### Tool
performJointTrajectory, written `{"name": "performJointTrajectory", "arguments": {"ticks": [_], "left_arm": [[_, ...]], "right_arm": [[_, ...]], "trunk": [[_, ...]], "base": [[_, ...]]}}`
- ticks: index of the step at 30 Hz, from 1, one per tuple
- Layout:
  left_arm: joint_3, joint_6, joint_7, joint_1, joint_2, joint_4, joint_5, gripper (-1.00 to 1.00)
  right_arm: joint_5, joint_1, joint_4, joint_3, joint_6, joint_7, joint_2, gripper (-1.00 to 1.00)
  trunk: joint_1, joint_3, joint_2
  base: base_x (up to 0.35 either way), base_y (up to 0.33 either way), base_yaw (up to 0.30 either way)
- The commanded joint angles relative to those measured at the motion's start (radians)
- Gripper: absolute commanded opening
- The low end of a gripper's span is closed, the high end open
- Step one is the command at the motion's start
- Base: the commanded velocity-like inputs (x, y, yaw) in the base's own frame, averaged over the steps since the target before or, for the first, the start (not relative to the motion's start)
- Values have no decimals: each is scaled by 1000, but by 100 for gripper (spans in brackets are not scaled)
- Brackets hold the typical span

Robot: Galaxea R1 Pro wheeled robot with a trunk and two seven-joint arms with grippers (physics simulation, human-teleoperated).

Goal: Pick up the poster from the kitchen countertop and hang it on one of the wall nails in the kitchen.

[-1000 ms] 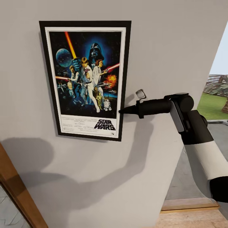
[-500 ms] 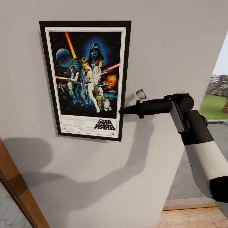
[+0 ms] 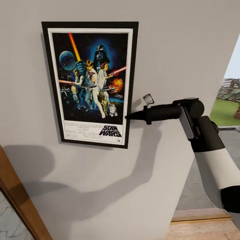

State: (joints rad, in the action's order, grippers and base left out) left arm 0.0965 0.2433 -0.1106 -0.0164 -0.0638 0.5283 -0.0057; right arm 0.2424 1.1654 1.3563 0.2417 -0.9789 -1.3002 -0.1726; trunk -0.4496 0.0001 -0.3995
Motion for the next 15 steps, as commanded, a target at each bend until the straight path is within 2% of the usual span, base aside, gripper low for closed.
{"name": "performJointTrajectory", "arguments": {"ticks": [1,15], "left_arm": [[6,1,-9,0,1,1,-1,100],[6,1,-9,0,0,1,-1,100]], "right_arm": [[5,0,0,0,-7,-1,-1,-100],[5,0,0,-10,-8,-1,-1,-100]], "trunk": [[0,0,-1],[0,0,-1]], "base": [[0,0,0],[0,0,0]]}}
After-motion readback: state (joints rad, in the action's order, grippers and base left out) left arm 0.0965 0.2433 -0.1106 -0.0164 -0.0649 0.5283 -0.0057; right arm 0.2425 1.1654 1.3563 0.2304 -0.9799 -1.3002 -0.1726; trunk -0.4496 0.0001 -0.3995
